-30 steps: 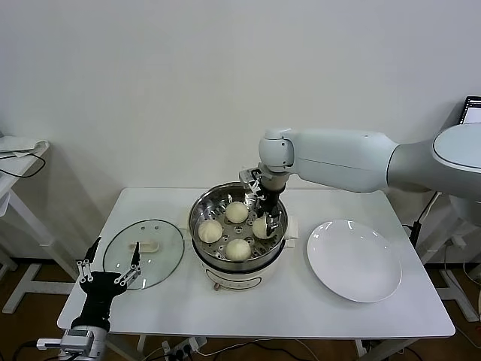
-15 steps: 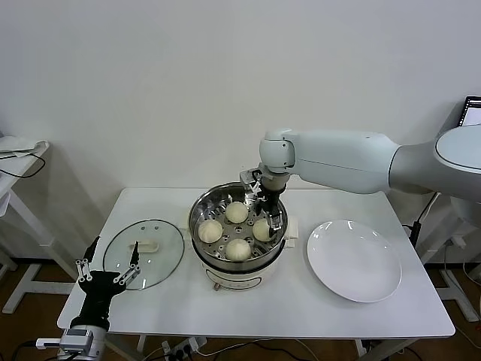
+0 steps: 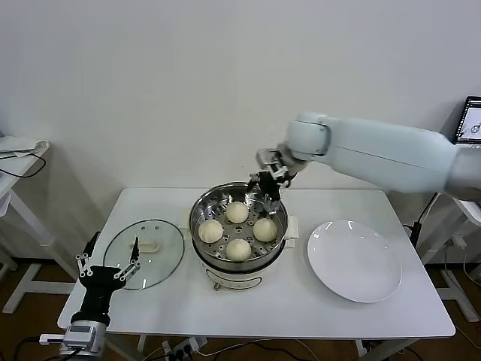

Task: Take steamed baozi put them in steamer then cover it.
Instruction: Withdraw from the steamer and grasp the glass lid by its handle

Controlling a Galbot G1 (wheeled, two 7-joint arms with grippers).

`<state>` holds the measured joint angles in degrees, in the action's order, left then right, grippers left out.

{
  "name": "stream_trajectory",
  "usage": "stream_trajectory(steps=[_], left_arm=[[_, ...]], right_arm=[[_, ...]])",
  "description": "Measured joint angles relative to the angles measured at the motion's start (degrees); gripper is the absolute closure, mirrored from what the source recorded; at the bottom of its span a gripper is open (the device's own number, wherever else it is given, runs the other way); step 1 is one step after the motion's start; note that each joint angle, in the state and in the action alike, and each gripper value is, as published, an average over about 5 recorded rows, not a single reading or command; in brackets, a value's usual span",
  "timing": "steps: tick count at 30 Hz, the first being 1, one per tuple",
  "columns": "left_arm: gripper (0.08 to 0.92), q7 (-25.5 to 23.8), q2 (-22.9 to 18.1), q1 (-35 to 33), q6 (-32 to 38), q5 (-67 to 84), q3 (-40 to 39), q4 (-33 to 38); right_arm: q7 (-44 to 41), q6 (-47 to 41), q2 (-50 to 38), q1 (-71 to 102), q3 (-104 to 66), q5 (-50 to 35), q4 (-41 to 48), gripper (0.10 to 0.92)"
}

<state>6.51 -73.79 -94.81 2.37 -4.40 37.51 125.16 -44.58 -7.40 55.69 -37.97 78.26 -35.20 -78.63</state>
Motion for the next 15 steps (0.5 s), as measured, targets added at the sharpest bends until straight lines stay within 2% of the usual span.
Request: stream_trajectory(steps=[10,15], left_arm=[[0.177,0.96,0.73,2.97,1.33,-6.99,-1.47,-2.79],[0.177,1.2,1.32,4.4,2.42,-11.14,-1.75,-4.9]], right_arm=[[36.71,10.58,-13.93,18.44,-17.99,-4.53,-8.97,0.203],[49.58,14.0,-17.23,35.69,-34.5,-3.91,-10.84,0.203]])
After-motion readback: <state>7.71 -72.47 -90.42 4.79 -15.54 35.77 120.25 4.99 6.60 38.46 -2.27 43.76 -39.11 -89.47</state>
